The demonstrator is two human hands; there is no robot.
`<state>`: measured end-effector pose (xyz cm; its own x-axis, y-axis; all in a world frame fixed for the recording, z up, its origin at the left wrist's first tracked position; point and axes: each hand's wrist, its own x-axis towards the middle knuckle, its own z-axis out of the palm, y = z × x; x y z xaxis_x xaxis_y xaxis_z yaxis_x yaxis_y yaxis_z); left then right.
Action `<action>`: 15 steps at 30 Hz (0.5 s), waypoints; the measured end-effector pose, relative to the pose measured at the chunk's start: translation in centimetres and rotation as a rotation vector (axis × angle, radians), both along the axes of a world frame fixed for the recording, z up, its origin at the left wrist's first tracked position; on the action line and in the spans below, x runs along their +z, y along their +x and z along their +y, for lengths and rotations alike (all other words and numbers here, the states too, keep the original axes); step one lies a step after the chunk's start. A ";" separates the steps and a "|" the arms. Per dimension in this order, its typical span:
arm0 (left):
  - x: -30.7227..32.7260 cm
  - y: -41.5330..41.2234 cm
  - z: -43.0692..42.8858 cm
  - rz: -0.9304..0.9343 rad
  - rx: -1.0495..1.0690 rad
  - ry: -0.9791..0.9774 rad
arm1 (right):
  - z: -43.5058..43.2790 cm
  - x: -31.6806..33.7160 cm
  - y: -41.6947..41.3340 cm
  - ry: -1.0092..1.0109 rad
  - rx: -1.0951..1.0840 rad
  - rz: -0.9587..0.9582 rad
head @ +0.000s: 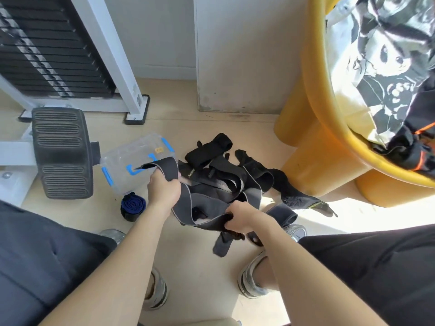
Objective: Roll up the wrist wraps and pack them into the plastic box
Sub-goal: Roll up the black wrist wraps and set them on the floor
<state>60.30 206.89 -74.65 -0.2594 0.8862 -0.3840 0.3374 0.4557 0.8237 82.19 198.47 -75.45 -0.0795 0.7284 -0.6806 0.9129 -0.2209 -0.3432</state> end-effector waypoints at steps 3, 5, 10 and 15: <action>-0.8 -1.6 -0.8 0.164 -0.045 -0.113 | 1.8 1.0 -0.2 0.105 -0.250 0.148; -1.1 -3.0 -1.6 0.291 -0.129 -0.212 | 2.8 1.4 -0.4 0.161 -0.456 0.295; -0.8 -4.7 -3.7 0.392 -0.506 -0.599 | 4.4 2.3 -1.2 0.267 -0.768 0.595; 0.1 -4.5 -4.0 0.459 -0.698 -0.486 | 4.9 2.6 -3.0 0.194 -0.781 0.693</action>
<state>55.83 202.91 -74.55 0.0492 0.6684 -0.7421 0.9038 0.2865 0.3180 79.23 203.37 -72.81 0.1312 0.8364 -0.5322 0.1330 -0.5468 -0.8266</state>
